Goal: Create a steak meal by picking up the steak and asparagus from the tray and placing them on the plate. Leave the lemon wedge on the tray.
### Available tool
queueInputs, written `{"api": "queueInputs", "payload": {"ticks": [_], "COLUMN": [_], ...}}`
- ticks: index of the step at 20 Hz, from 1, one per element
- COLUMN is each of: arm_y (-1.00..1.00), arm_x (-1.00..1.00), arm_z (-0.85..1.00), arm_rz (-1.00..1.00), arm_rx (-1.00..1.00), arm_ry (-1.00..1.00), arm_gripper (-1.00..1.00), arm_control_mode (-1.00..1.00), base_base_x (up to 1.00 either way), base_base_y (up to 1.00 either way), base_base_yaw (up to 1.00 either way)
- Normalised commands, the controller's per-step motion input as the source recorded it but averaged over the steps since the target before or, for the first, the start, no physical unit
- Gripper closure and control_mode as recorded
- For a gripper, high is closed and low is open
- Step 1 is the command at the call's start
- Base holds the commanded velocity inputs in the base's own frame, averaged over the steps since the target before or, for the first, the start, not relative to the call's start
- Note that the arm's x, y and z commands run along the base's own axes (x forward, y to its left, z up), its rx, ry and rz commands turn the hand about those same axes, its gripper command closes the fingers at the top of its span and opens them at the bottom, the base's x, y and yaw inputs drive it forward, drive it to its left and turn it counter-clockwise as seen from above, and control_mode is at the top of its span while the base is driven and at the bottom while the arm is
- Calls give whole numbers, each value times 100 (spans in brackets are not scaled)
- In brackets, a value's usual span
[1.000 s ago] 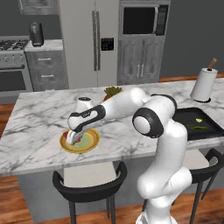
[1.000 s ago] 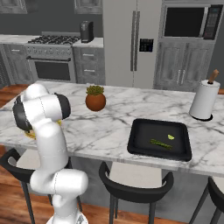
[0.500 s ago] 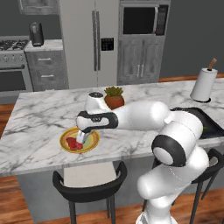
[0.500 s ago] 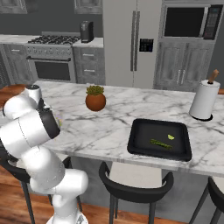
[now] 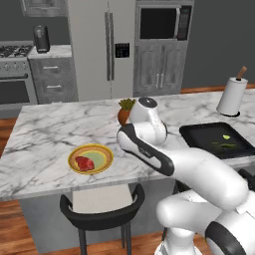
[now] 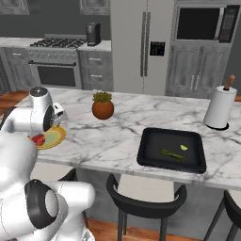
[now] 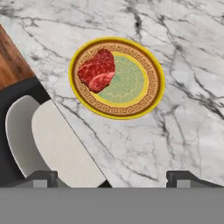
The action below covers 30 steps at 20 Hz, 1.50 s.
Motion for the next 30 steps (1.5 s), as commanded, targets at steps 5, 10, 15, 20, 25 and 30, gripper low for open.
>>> {"api": "queueInputs", "payload": {"ticks": [5,10,15,20,25,30], "arm_y": [-100,-100,-100,-100,-100,-100], "arm_x": [-7,-1,-10,0,0,4], "arm_z": [78,43,14,-1,-3,-15], "arm_rz": [-7,-1,-1,-9,-24,-25], "arm_rx": [0,-2,-6,-9,-1,0], "arm_ry": [-3,4,13,21,18,16], "arm_gripper": [-100,-100,-100,-100,-100,-100], "arm_control_mode": [-100,-100,-100,-100,-100,-100], "base_base_x": [0,0,0,0,0,0], "base_base_y": [0,0,0,0,0,0], "base_base_yaw": [0,0,0,0,0,0]}}
